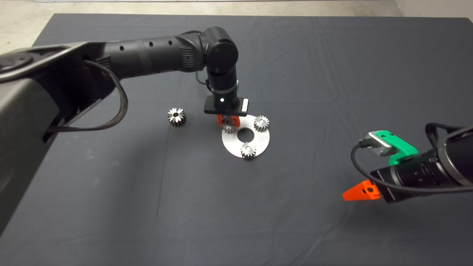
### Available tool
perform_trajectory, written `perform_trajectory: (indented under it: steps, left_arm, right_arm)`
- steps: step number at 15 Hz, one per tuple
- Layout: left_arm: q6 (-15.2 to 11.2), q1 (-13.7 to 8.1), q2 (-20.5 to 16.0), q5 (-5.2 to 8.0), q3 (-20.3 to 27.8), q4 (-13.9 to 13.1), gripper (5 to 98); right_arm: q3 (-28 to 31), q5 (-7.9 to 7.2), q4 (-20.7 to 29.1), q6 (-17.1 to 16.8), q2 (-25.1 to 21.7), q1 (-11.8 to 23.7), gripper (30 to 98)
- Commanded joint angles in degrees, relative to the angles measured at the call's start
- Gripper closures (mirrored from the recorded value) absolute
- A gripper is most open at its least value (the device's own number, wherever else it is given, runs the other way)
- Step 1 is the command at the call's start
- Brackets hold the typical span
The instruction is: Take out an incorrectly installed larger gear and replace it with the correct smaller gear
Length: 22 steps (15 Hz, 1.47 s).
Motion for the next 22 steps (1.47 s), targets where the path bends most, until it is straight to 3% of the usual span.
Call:
perform_trajectory:
  steps: [1, 17, 22]
  left_arm:
    - [0.31, 1.39, -0.67, 3.59, -0.3, 0.76, 78.7]
    - [-0.13, 0.78, -0.49, 3.59, 1.51, 0.76, 78.4]
    - [-0.22, -0.28, -0.49, 3.59, 1.95, 0.76, 73.9]
  right_arm:
    - [0.38, 0.15, 1.1, -0.1, -0.1, 1.18, 30.7]
    - [0.12, 0.14, 1.1, -0.2, -0.14, 1.18, 30.7]
    - [0.03, 0.05, 1.01, -0.24, -0.18, 1.18, 30.7]
